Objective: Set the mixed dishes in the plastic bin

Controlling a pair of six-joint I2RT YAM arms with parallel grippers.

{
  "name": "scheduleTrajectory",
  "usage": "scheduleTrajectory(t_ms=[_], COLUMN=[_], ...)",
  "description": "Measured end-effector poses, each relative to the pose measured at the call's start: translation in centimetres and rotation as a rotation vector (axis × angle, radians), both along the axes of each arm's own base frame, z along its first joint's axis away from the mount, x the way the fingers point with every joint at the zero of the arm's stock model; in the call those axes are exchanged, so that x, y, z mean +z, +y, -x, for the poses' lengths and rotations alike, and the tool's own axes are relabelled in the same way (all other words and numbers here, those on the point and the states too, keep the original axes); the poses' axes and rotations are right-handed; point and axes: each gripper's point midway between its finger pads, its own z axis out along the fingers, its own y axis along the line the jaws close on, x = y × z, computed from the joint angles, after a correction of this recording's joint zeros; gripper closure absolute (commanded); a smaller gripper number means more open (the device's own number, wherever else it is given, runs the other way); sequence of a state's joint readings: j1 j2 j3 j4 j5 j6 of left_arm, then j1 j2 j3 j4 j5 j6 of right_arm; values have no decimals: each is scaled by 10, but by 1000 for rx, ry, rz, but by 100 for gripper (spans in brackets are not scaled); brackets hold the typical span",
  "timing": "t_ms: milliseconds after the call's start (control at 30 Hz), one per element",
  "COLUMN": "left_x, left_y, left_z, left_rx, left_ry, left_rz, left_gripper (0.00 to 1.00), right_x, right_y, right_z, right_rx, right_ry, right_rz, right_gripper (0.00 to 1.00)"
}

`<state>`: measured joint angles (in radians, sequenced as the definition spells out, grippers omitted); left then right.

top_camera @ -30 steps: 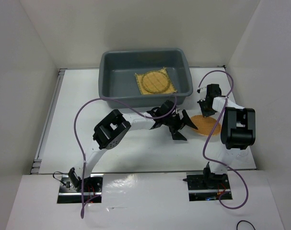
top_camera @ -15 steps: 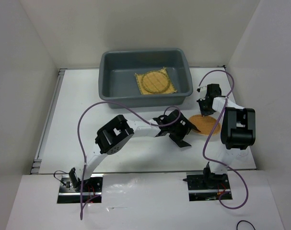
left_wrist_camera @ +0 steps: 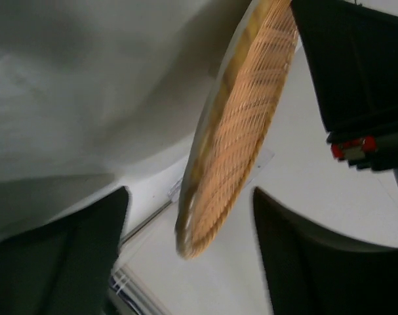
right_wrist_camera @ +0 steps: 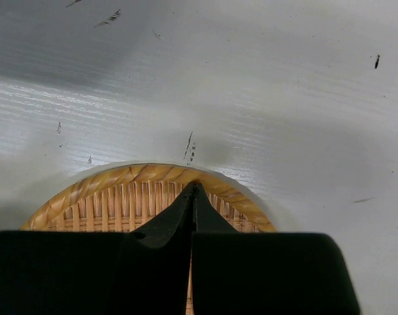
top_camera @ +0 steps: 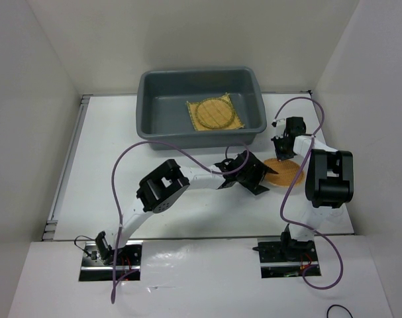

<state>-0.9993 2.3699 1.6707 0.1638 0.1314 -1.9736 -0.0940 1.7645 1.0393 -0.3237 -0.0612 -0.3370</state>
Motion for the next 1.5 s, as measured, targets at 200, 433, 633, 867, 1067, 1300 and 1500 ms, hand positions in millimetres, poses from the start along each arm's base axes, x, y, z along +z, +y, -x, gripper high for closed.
scheduleTrajectory(t_ms=[200, 433, 633, 867, 1067, 1300, 1500], left_x=[-3, 4, 15, 39, 67, 195, 287], left_y=[-16, -17, -10, 13, 19, 5, 52], left_z=[-12, -15, -10, 14, 40, 24, -19], left_rx=[11, 15, -9, -74, -194, -345, -404], left_ry=[-11, -15, 37, 155, 226, -29, -279], left_rz=[22, 39, 0, -54, -57, 39, 164], left_gripper=[57, 99, 100, 100, 100, 100, 100], right_x=[0, 1, 5, 70, 208, 253, 286], right_y=[2, 5, 13, 30, 28, 18, 6], right_z=[0, 1, 11, 40, 0, -6, -20], right_rx=[6, 10, 30, 104, 108, 57, 35], right_ry=[-6, -15, -4, -56, -357, -459, -575], right_rz=[-11, -23, -59, -113, -117, -91, -25], right_gripper=[100, 100, 100, 100, 100, 100, 100])
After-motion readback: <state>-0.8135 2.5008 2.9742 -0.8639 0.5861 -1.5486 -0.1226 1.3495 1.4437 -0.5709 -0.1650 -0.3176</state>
